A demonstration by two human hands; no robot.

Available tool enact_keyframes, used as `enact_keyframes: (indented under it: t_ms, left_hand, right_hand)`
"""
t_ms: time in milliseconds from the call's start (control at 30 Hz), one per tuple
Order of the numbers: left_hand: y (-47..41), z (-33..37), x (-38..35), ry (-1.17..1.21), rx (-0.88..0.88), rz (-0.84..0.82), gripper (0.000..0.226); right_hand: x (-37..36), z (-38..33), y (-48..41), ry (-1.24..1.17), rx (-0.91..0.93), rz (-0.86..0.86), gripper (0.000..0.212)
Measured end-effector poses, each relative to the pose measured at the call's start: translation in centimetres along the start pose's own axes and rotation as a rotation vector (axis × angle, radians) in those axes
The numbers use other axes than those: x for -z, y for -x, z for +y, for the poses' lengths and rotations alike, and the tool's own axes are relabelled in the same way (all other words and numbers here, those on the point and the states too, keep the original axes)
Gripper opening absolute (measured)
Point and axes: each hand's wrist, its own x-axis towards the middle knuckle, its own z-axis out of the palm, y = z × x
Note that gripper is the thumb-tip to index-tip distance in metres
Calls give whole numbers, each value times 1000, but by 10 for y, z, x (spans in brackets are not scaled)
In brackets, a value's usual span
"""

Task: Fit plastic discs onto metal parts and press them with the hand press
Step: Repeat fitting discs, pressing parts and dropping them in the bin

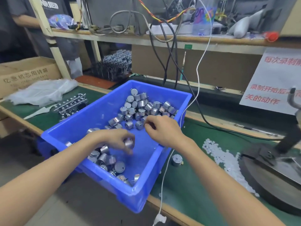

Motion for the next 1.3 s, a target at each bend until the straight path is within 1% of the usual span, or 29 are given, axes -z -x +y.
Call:
enact_keyframes:
  t_ms: [67, 100, 133, 200, 267, 300, 333, 367, 400, 433, 467, 533, 567, 600, 633, 700, 833, 933, 1000, 1067, 1133, 1200, 1300]
  left_hand:
    - [14, 17, 10, 264, -55, 325, 19]
    - [20, 29, 14, 367, -90, 450, 18]
    - [27, 45, 16, 390, -122, 543, 19]
    - [37, 82, 17, 315, -186, 673, 24]
    - [38, 119, 11, 294, -249, 766, 35]
    - [35, 136, 5, 311, -281, 793, 44]
    - [29, 153, -4, 348, -316, 791, 57]
    - [23, 169, -15, 409, -351, 757, 68]
    - [14, 182, -29, 471, -370, 698, 75]
    - [2, 193, -45, 519, -366, 631, 75]
    - [-12, 200, -62, 527, -342, 559, 70]
    - [-41, 209, -97, 436, -298, 392, 47]
    - [-54, 211, -112, 385, -293, 326, 36]
    - [-62, 212, -125, 365, -292, 295, 30]
    - [-69, 215, -135, 367, -297, 300, 28]
    - [-80, 222, -147, 368, -305, 384, 27]
    - [-86, 237, -150, 362, -329, 494, 15]
    - [-85, 237, -153, 403, -390, 523, 14]
    - [-79, 232, -160, 478, -433, 500, 13]
    - [-77, 228, -168, 454, -439, 553, 8]
    - [-77, 226, -171, 448, -373, 619, 5]
    - [-78, 226, -169, 447, -319, 615, 9]
    - [-79, 224, -168, 439, -320, 600, 10]
  right_hand:
    - [5, 0, 9, -234, 38, 19, 20]
    - [8, -1, 15, -375, 62, 30, 24]
    - [12, -1, 22, -518, 66, 50, 27]
    - [23, 2, 37, -767, 17, 111, 24]
    - [38, 11, 53, -871, -22, 191, 18]
    - [45, 20, 63, -890, -39, 217, 17]
    - [51, 31, 75, -908, -67, 241, 17]
    - [56, 44, 89, -919, -110, 274, 18]
    - [59, 59, 105, -910, -172, 321, 17]
    - [60, 75, 123, -887, -252, 372, 15]
    - [57, 91, 143, -869, -338, 418, 13]
    - [45, 115, 186, -869, -483, 476, 13]
    - [36, 122, 207, -867, -532, 489, 13]
    - [26, 125, 226, -867, -572, 492, 14]
    - [16, 126, 242, -869, -609, 492, 14]
    - [0, 127, 260, -867, -667, 512, 14]
    - [-11, 129, 258, -876, -715, 588, 16]
    - [-14, 132, 256, -843, -729, 589, 20]
    - [-15, 133, 258, -801, -715, 563, 20]
    - [-14, 136, 257, -703, -692, 508, 22]
    - [-14, 139, 252, -563, -646, 455, 21]
    - [-14, 140, 246, -456, -576, 451, 18]
    - [-14, 141, 240, -366, -499, 450, 13]
